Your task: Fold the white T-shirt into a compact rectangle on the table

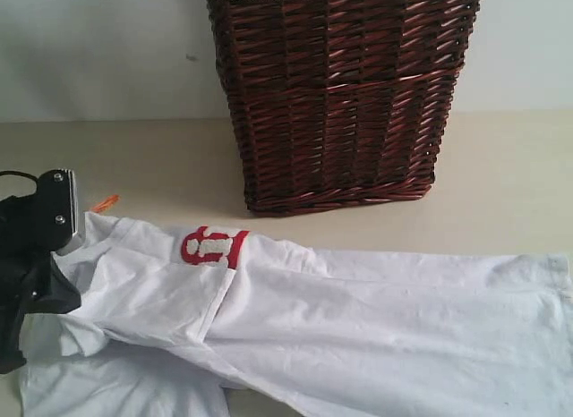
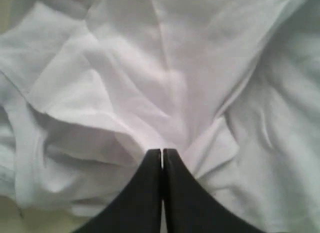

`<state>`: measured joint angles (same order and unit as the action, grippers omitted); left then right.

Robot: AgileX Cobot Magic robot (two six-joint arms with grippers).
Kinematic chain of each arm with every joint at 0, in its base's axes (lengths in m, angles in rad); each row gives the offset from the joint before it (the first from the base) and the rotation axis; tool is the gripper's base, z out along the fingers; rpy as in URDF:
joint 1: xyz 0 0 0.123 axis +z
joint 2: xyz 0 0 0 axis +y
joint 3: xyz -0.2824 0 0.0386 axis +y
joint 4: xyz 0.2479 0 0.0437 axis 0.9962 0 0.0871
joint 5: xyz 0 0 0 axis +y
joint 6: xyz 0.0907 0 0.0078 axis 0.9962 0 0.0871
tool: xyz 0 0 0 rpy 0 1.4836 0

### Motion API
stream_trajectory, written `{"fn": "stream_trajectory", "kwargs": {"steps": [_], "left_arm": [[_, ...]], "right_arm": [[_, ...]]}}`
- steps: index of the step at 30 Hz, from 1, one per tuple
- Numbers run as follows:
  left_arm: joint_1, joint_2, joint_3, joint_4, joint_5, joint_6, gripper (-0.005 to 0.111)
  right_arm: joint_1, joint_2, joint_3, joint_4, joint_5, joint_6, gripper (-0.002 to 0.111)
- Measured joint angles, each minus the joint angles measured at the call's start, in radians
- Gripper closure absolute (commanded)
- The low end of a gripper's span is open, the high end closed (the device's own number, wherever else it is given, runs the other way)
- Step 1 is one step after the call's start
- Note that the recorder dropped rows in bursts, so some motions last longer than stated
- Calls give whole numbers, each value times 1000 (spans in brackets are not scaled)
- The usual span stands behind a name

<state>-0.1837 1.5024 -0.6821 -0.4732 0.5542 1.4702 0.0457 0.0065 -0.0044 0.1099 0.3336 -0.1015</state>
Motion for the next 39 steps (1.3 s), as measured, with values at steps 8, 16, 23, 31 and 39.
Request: {"fn": "stream_trajectory", "kwargs": {"steps": [8,16,23,31,39], "left_arm": [[22,55,-81,-150,-22,172,107],[22,129,-101,-297,-35,211,90],[22,131,-101,-301,46,155,40],[22,47,-96,-190,353,46,61],[6,26,117,-177,417,221,54]], "right_arm": [[0,0,0,0,0,0,108],[0,0,0,0,0,0,108],[0,0,0,0,0,0,108],[0,0,0,0,0,0,108],[0,0,0,0,0,0,108]]}}
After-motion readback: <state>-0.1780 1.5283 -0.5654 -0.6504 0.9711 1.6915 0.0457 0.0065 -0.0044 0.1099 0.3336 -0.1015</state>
